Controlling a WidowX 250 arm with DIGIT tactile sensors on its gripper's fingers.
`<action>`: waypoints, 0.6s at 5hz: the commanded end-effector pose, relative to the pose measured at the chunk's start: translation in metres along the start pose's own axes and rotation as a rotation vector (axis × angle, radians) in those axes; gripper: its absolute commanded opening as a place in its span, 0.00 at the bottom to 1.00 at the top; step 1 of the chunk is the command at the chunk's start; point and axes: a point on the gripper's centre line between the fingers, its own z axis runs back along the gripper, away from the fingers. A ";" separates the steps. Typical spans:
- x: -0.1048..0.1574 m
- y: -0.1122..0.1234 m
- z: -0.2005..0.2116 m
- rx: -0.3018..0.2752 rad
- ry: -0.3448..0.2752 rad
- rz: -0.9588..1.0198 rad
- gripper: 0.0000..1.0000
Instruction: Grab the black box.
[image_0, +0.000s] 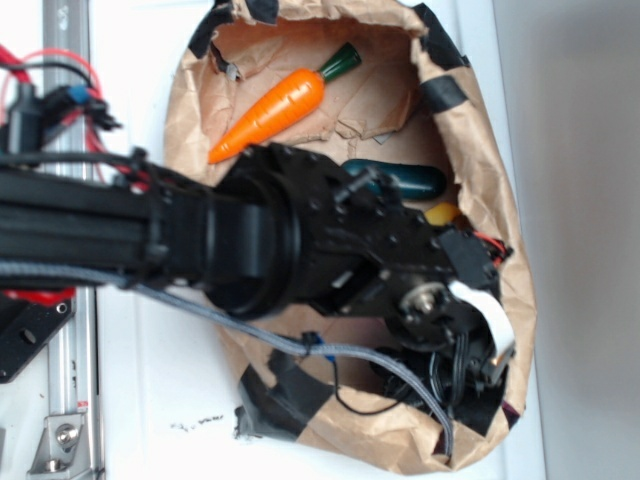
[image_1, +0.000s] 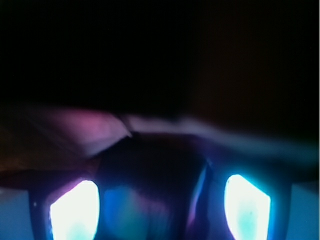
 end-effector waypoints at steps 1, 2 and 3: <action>-0.009 -0.030 -0.010 -0.122 0.148 -0.128 0.00; -0.027 -0.018 0.006 -0.022 0.174 -0.033 0.00; -0.042 0.009 0.045 0.183 0.170 0.160 0.00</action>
